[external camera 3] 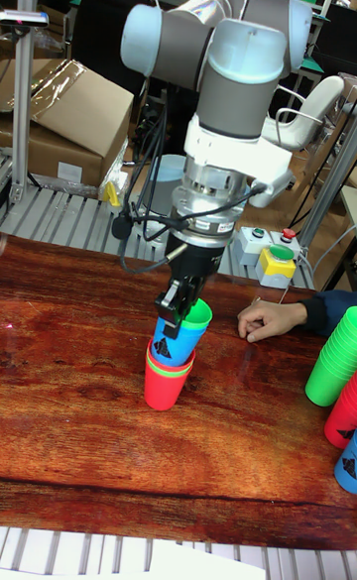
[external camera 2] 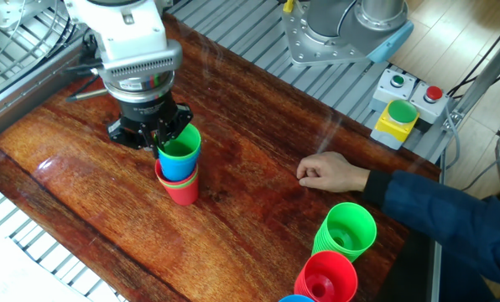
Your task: Stack the cups
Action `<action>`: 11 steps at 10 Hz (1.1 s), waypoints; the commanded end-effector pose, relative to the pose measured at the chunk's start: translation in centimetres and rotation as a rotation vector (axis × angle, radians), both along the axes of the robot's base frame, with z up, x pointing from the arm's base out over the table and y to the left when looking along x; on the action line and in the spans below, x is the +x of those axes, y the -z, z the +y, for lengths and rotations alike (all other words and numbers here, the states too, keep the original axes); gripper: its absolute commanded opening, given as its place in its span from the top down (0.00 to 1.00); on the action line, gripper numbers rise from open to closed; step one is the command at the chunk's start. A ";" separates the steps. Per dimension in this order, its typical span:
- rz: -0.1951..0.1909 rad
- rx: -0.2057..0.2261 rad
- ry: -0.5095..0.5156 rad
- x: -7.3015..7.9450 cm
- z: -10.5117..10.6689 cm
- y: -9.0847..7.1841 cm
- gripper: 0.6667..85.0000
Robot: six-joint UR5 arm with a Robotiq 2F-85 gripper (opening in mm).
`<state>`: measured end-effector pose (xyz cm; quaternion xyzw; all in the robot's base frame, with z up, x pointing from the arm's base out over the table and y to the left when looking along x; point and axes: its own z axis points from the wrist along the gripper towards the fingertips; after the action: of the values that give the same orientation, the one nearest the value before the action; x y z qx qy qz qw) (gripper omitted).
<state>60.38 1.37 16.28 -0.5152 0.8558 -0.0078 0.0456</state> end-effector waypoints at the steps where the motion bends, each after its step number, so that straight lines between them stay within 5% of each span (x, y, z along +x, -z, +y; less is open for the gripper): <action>1: -0.001 0.018 -0.040 -0.1 0.5 0.4 0.65; 3: 0.002 0.018 -0.046 -0.1 0.6 0.2 0.61; 5: 0.067 -0.010 -0.046 -0.9 -0.6 -2.8 0.63; 6: 0.095 -0.035 -0.049 -1.3 -1.8 -5.3 0.70; 7: 0.113 -0.080 -0.035 -1.9 -3.6 -7.5 0.88; 8: 0.112 -0.102 -0.003 -3.2 -4.1 -8.7 0.99; 9: 0.084 -0.146 -0.011 -3.1 -5.2 -8.9 0.99; 11: 0.119 -0.081 0.076 -4.9 -2.5 -8.8 0.99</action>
<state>57.37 -2.18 23.61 -0.5134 0.8575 -0.0262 -0.0218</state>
